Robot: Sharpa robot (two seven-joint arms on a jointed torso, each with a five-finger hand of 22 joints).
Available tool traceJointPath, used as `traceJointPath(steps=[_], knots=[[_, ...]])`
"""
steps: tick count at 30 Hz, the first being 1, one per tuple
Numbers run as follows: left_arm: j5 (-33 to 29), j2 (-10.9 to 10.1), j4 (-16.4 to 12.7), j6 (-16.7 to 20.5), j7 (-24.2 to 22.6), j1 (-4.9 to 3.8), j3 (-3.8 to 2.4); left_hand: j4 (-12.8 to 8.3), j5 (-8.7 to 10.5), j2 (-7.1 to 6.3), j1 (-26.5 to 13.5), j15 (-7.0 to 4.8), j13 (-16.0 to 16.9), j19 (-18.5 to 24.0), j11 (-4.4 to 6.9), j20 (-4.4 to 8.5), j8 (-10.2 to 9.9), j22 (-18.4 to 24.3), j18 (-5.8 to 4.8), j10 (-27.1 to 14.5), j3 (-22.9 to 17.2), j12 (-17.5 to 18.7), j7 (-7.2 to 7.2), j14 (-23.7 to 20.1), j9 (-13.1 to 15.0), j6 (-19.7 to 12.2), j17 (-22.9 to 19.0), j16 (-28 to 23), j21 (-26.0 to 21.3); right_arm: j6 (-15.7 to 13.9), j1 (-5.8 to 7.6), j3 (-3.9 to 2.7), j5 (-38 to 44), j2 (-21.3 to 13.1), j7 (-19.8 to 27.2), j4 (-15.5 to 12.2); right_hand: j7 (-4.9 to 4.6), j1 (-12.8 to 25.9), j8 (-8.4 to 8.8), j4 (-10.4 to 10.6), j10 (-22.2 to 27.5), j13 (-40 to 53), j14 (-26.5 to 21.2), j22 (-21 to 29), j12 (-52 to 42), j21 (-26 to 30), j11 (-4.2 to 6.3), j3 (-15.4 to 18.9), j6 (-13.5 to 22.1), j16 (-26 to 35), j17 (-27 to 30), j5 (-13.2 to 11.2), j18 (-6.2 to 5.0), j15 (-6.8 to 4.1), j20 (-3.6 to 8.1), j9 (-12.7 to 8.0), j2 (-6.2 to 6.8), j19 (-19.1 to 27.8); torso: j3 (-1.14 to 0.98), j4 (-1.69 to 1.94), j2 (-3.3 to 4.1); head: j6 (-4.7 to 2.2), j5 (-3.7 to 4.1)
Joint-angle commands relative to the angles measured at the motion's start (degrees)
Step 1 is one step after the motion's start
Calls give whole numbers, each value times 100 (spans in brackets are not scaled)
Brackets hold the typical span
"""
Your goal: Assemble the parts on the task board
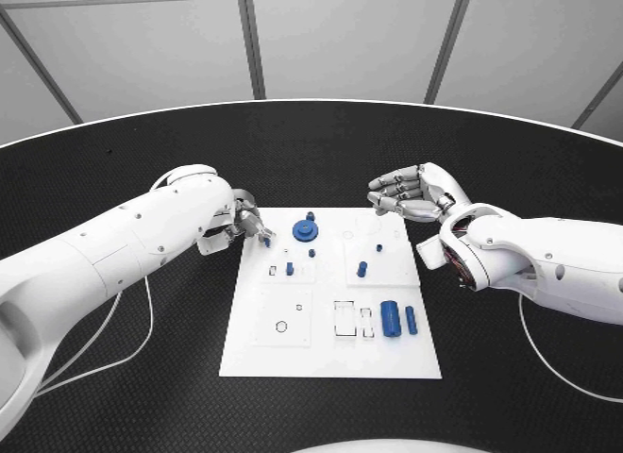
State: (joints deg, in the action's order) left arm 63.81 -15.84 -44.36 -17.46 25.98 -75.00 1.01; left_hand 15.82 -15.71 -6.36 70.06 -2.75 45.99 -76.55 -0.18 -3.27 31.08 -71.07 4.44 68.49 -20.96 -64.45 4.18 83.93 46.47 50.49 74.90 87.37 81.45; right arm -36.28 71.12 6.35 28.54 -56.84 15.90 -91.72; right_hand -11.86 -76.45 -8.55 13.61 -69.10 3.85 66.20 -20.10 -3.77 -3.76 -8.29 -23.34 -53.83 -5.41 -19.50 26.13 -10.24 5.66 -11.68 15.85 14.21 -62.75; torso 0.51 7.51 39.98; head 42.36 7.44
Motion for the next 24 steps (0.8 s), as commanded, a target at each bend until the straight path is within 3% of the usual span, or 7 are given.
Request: traceJointPath(steps=[1, 12, 17, 20, 24], knots=[[-20, 3, 5, 3, -6, 1, 0, -17, 11, 15, 171, -57, -20, -22, 19, 28, -24, -4, -11, 13, -117, 11, -1, 450, -11, 11, 888, 38, 15, -1, 0, 0, 0, -1, 0, -1, -31, -10, 15, -10, 24, 1, -10, 10, -12, -7, 5, -19, -11, 15, 8, 37, -26, 1, -6, -6, -41, 24, 2, -2, 3, 5, 21], [-90, 17, 57, -95, -29, 10, 0, -196, 10, 52, 596, -64, -72, -6, 28, 36, 1, -2, -9, 2, -576, 57, -8, 449, -4, -44, 884, 37, 5, 1, 0, 0, 0, 0, 0, 3, -31, -10, 15, -10, 24, 1, -10, 10, -12, -7, 5, -19, -11, 15, 8, 37, -26, 1, -6, -6, -41, 24, 7, 4, -1, 34, 6], [-228, 8, 69, -153, -22, 12, 0, -562, -15, 23, 876, -41, -151, -4, -27, 35, 65, -19, -9, -13, -1288, 142, 57, 449, 68, -169, 883, 37, 11, 5, 0, 0, 0, 7, 0, 12, -31, -10, 15, -10, 24, 1, -10, 10, -12, -7, 5, -19, -11, 15, 8, 37, -26, 1, -6, -6, -41, 24, 9, 8, -6, 41, 3], [-337, 0, 73, -181, -24, 12, 0, -726, -12, -48, 759, 0, -196, -1, -49, 9, 129, -31, -9, -10, -1688, 169, 98, 449, 128, -197, 884, 38, 18, 6, 0, 0, 0, 10, -1, 16, -30, -8, 14, -7, 21, 2, -7, 20, -13, -9, 6, -22, -14, 15, 8, 45, -26, 0, -5, -5, -50, 19, 9, 7, -5, 41, -3], [-597, -30, 59, -175, -54, 13, 1, -844, -40, -85, 678, 3, -191, 5, -52, 1, 178, -32, -7, 0, -1902, 164, 107, 449, 169, -192, 885, 39, 20, 8, 0, 0, 0, 15, 1, 25, -30, -9, 14, -8, 21, 2, -6, 23, -13, -9, 7, -23, -14, 15, 8, 48, -26, 0, -5, -5, -52, 18, 11, 10, -9, 45, -6]])
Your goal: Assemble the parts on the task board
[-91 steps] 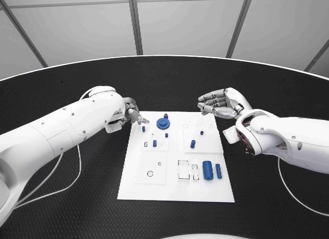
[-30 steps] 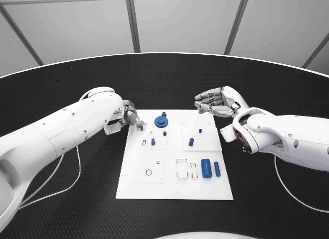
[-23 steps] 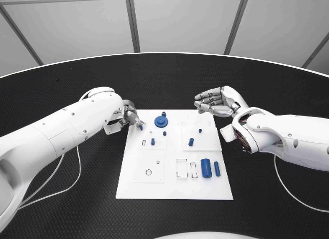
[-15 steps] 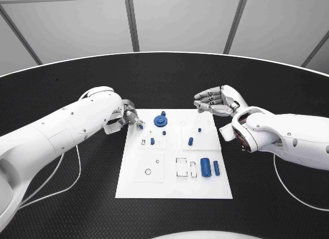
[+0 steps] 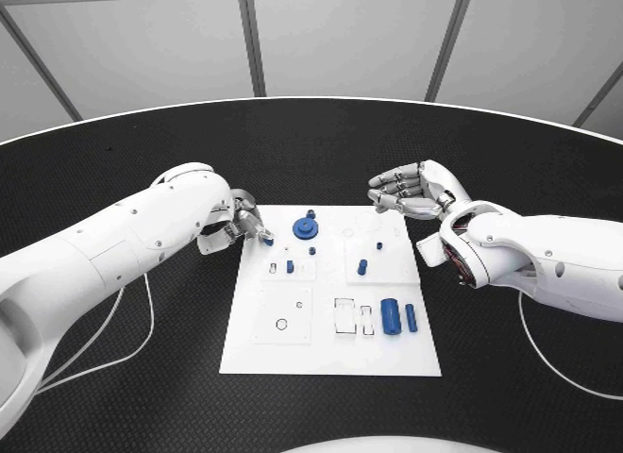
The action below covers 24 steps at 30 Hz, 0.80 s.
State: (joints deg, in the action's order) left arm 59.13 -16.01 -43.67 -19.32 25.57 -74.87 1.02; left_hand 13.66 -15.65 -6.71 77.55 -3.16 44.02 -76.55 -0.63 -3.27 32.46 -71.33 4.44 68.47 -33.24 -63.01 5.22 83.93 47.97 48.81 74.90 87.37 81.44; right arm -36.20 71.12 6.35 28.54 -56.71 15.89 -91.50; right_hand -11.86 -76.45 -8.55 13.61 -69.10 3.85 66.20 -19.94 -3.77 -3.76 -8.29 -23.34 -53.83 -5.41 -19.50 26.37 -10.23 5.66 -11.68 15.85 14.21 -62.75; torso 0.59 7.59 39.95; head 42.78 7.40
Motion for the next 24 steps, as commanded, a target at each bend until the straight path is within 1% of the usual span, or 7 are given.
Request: traceJointPath(steps=[1, 5, 7, 11, 13, 20, 24], knots=[[-211, -23, -18, 17, -20, 0, 0, -648, -49, -54, -85, 43, 15, 3, -9, 0, 48, -10, -7, 10, -711, 13, 2, 449, 26, -22, 885, 39, 22, 0, 0, 0, 0, 2, 2, 5, -30, -9, 14, -8, 21, 2, -6, 7, -13, -9, 7, -23, -14, 15, 8, 23, -27, 0, -5, -5, -52, 19, 1, 3, -4, 4, -2], [-711, -97, -99, 71, -37, -1, 0, -756, -84, -96, -169, 41, 52, -13, -5, 1, 89, -37, -12, 51, -876, -20, -1, 449, 59, -3, 886, 40, 37, 1, 0, 0, 0, 8, 5, 18, -30, -9, 14, -8, 21, 2, -6, 7, -13, -9, 7, -23, -14, 15, 8, 23, -27, 0, -5, -5, -52, 19, 1, 9, -17, 8, -18], [-954, -150, -171, 115, -34, -2, 0, -849, -156, -141, -260, 32, 141, -45, 5, 6, 128, -84, -21, 127, -1006, -85, -10, 450, 86, 28, 889, 41, 62, 1, 0, 0, 0, 9, 5, 25, -29, -10, 14, -8, 19, 2, -5, 12, -13, -10, 8, -25, -15, 15, 8, 30, -27, -1, -5, -5, -55, 17, -1, 9, -20, 5, -25], [-1346, -316, -422, 274, -10, -4, 1, -925, -247, -187, -359, 20, 230, -76, 19, 15, 159, -128, -29, 204, -1104, -147, -24, 450, 104, 60, 888, 41, 85, 4, -1, 0, 0, 11, 7, 44, -29, -11, 14, -8, 19, 2, -5, 14, -13, -10, 8, -26, -16, 15, 9, 36, -27, -1, -5, -5, -56, 16, -1, 14, -36, 7, -22], [-1478, -406, -561, 351, 13, -6, 1, -989, -352, -230, -444, 6, 328, -110, 35, 26, 184, -174, -39, 283, -1169, -211, -40, 453, 117, 98, 898, 45, 108, 5, -1, 0, 0, 11, 7, 52, -28, -11, 13, -8, 19, 2, -5, 15, -13, -10, 8, -26, -16, 15, 9, 37, -27, -1, -4, -5, -56, 16, -8, 19, -55, 20, -18], [-1649, -786, -1192, 685, 50, -8, 4, -1081, -562, -287, -568, -17, 398, -149, 59, 48, 216, -228, -49, 363, -1253, -252, -65, 454, 130, 151, 901, 46, 137, 7, -1, 1, 0, 0, 4, 70, -28, -13, 13, -9, 19, 1, -4, 21, -13, -11, 8, -28, -17, 16, 9, 51, -27, -2, -4, -5, -58, 14, -16, 38, -99, 77, -20], [-1494, -998, -1560, 881, -17, -8, 14, -1136, -723, -320, -636, -31, 453, -180, 75, 63, 236, -269, -58, 418, -1290, -285, -80, 456, 140, 182, 906, 48, 158, 7, -2, 1, 0, -7, 6, 70, -28, -13, 13, -9, 19, 1, -4, 21, -13, -11, 8, -28, -17, 16, 9, 51, -27, -2, -4, -5, -58, 14, -22, 42, -99, 80, -37]])
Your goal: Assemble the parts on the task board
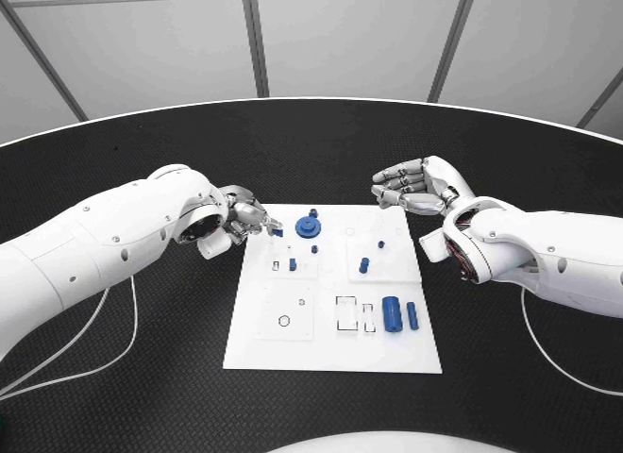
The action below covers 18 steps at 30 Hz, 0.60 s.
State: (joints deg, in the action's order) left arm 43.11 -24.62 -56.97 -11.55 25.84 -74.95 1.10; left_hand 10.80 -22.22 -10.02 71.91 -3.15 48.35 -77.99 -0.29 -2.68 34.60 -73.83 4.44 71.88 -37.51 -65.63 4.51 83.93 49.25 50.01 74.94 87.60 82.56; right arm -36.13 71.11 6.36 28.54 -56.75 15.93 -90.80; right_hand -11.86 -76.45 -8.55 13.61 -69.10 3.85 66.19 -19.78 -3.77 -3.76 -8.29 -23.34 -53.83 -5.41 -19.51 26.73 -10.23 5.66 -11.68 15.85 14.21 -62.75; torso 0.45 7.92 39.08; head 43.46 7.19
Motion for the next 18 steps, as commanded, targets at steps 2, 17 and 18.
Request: traceJointPath(steps=[2, 17, 18], knots=[[242, -242, -409, 174, -93, 1, 10, -865, -106, 2, -87, -36, 28, -39, 44, 7, 27, -23, -58, 87, -870, -28, -12, 456, 13, 69, 902, 25, 48, 0, 0, 0, 0, -5, 4, -1, -28, -13, 13, -9, 19, 1, -4, 5, -13, -11, 9, -28, -17, 16, 9, 15, -27, -2, -4, -5, -58, 14, -8, 4, -8, -3, -32], [1222, -819, -1383, 738, -297, 37, 194, -973, -434, -66, -172, -62, 138, -107, 72, 36, 54, -115, -78, 182, -890, -89, -38, 458, 19, 131, 909, 28, 95, -4, -1, 0, 0, -45, 14, -21, -27, -17, 14, -11, 19, 1, -4, 13, -12, -12, 9, -31, -16, 17, 10, 32, -27, -2, -3, -6, -59, 12, -11, 2, -3, 25, -78], [1245, -832, -1417, 745, -284, 43, 206, -973, -434, -66, -172, -62, 138, -107, 72, 36, 54, -115, -78, 182, -890, -89, -38, 458, 19, 131, 909, 28, 95, -5, -1, 0, 0, -45, 14, -22, -27, -17, 14, -11, 19, 1, -4, 13, -12, -12, 9, -31, -16, 17, 10, 32, -27, -2, -3, -6, -59, 12, -10, -1, -3, 24, -86]])
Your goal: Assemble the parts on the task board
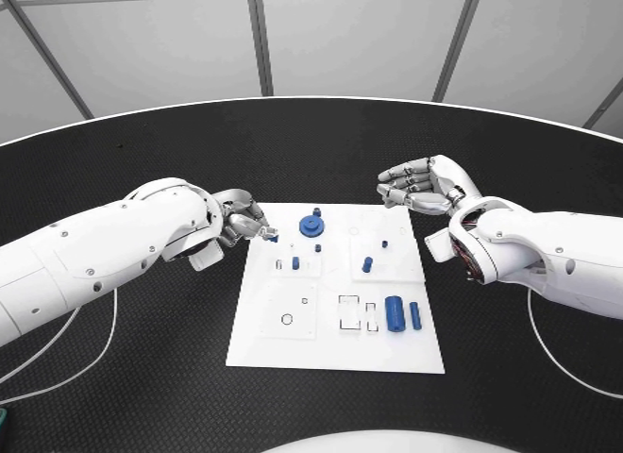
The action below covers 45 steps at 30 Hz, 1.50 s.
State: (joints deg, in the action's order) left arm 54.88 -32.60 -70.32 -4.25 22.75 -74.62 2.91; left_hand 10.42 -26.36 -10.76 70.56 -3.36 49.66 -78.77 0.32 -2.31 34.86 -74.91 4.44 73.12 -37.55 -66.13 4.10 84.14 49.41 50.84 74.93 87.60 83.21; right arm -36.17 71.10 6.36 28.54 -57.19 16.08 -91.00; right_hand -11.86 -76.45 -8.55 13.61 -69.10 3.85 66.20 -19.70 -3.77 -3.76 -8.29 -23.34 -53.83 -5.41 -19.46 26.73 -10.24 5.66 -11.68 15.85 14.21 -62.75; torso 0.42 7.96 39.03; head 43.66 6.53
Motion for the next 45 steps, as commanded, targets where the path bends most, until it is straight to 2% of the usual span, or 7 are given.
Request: traceJointPath(steps=[1, 9, 22, 45], knots=[[87, -43, -113, 20, 39, 17, 37, -944, -38, 3, -40, -43, 18, -32, 13, 2, 30, -10, -79, 67, -888, -46, 1, 438, 3, 55, 910, 28, 32, -2, 0, 0, 0, -2, 0, -3, -28, -17, 14, -11, 19, 1, -4, 5, -12, -12, 9, -31, -16, 17, 5, 32, -26, -2, -3, -6, -59, 12, -7, -5, 1, 5, -19], [224, -47, -260, -42, 167, 129, 85, -971, -105, -10, -54, -50, 41, -38, 20, 9, 32, -18, -80, 91, -892, -58, -6, 438, -1, 75, 910, 27, 38, -10, 0, 0, 0, -7, 5, -10, -28, -17, 15, -11, 19, 1, -4, 12, -11, -12, 9, -33, -16, 18, 5, 41, -26, -2, -3, -6, -60, 10, -9, -21, 10, 13, -37], [467, 90, -153, -269, 238, 251, 106, -985, -129, -18, -58, -53, 50, -51, 22, 12, 32, -36, -84, 99, -892, -62, -8, 438, -3, 82, 910, 27, 46, -12, 0, 0, 0, -16, 10, -24, -28, -20, 15, -13, 19, 0, -3, 18, -11, -13, 10, -36, -16, 18, 6, 49, -26, -3, -2, -6, -63, 8, -9, -17, 16, 34, -33], [639, 200, -35, -277, 389, 283, 111, -1005, -153, -27, -58, -56, 87, -71, 26, 15, 31, -64, -91, 120, -892, -84, -11, 438, -6, 91, 910, 28, 59, -12, -1, 0, 0, -14, 11, -25, -28, -21, 14, -14, 18, 0, 0, 25, -11, -13, 10, -38, -17, 18, 6, 56, -26, -3, -1, -7, -64, 6, -14, -13, 8, 64, -20]])
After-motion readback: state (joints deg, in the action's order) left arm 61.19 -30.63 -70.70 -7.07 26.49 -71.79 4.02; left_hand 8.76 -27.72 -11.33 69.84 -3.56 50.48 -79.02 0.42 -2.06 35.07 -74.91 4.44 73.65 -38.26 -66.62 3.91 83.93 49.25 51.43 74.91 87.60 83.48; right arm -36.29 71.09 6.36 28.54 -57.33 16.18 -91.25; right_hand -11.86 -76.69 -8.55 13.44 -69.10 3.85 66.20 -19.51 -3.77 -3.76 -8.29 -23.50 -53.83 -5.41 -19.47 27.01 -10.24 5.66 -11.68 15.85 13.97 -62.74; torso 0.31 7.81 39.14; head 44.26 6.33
